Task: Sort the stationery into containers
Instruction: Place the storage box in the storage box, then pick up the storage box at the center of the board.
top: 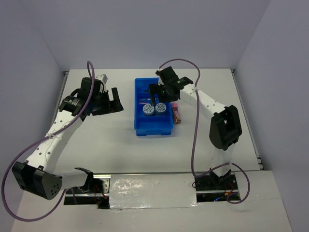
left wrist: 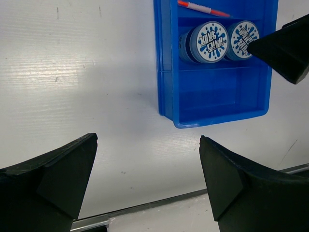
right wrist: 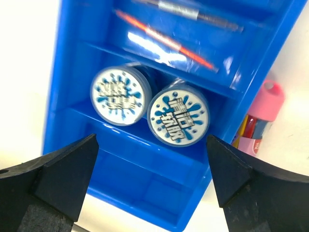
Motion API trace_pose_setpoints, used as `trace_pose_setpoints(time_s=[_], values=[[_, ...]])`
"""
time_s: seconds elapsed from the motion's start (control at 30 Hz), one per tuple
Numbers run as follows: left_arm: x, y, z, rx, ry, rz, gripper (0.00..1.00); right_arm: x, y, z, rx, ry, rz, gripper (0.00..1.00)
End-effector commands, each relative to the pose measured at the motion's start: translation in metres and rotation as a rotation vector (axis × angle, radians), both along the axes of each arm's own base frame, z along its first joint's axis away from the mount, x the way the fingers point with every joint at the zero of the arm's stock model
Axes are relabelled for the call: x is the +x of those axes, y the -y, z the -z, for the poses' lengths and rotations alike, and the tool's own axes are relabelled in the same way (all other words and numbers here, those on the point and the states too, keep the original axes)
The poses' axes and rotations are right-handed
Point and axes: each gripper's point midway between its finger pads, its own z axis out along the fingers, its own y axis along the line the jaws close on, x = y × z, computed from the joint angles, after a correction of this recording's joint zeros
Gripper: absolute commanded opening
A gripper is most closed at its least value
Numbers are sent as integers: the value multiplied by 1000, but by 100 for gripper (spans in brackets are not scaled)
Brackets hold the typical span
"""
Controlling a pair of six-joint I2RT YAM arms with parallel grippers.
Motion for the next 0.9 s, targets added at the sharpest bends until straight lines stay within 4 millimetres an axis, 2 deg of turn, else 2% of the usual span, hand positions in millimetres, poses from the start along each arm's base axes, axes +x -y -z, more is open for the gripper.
trace_pose_setpoints(time_s=[0.0, 0.07, 0.13, 0.2, 0.3, 0.33, 0.4, 0.5, 0.63, 0.87], values=[[3, -3, -7, 4, 35, -2, 99, 7, 5, -59, 55, 105, 33, 100], [3, -6, -7, 10, 36, -10, 99, 6, 13, -64, 57, 103, 59, 100], [2, -7, -7, 17, 33, -15, 99, 16, 43, -60, 2, 109, 171, 100], [-2, -9, -6, 22, 21, -20, 99, 16, 76, -45, -16, 58, 283, 99], [-4, -17, -5, 53, 23, -46, 99, 8, 100, -28, -48, 47, 330, 92], [-6, -18, -6, 56, 26, -45, 99, 7, 106, -26, -54, 49, 332, 83], [-8, -19, -4, 58, 22, -41, 99, 1, 111, -15, -50, 41, 305, 71], [-11, -15, -3, 42, 20, -19, 99, -6, 116, 7, -59, 8, 257, 66], [-13, -10, -3, 19, 19, -4, 99, -16, 118, 40, -91, -59, 226, 64], [-15, -11, -3, 23, 16, 4, 99, -15, 112, 73, -89, -119, 198, 64]])
